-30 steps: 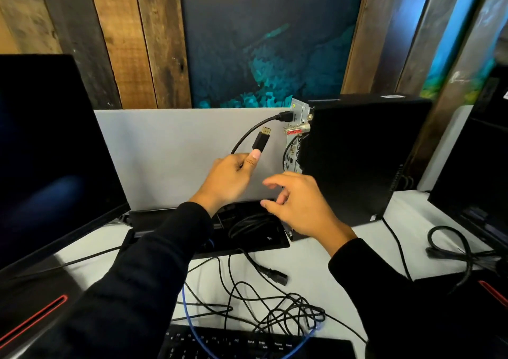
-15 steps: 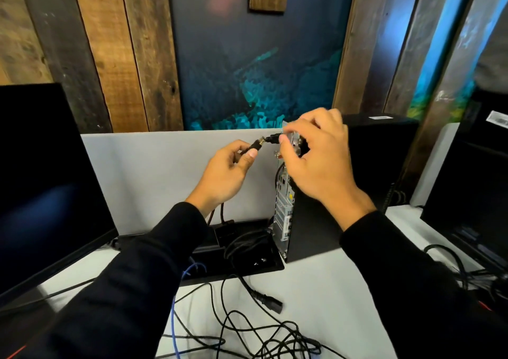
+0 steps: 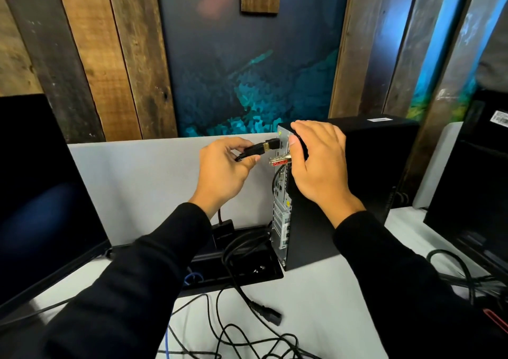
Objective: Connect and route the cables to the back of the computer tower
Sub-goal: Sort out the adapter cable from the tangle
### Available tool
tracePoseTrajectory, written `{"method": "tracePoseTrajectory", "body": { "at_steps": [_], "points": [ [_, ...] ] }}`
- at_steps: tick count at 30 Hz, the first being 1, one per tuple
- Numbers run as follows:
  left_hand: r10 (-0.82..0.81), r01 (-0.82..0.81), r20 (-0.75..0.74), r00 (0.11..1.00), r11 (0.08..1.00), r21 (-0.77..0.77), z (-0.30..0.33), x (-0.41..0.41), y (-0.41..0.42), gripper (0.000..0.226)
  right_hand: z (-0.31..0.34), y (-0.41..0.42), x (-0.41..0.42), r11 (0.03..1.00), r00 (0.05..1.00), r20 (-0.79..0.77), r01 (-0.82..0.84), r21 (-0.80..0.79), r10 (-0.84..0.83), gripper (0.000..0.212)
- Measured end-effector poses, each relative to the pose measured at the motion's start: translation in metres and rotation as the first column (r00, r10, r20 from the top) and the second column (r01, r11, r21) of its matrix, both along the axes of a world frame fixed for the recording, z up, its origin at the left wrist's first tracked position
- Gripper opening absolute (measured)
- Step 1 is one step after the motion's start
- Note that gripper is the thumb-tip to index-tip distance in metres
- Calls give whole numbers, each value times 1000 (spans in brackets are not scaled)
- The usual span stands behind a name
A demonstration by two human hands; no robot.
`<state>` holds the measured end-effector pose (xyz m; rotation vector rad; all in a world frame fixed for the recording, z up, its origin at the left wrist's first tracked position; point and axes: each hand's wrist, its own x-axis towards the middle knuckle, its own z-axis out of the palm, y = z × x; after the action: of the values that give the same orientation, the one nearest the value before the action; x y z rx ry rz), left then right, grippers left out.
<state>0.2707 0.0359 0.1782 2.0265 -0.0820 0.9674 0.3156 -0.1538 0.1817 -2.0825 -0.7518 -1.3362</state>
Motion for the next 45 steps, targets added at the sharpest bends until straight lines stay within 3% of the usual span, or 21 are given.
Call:
{"method": "tracePoseTrajectory", "body": {
  "at_steps": [3,11,36,45],
  "points": [
    [95,-97,60,994,994,47,6,1,-4,18,-2,1,2,1000,1000,17,-4,18,3,30],
    [97,-124,98,990,936,329,13,9,-23,25,-5,3,3,998,999,52,-16,55,13,29],
    [39,-89,168,985,950,300,10,21,-19,14,-7,14,4,988,997,73,-29,150,18,27],
    [21,-118,243,970,913,390,11,30,-19,13,-7,20,5,981,996,83,-35,190,20,29]
  ]
}}
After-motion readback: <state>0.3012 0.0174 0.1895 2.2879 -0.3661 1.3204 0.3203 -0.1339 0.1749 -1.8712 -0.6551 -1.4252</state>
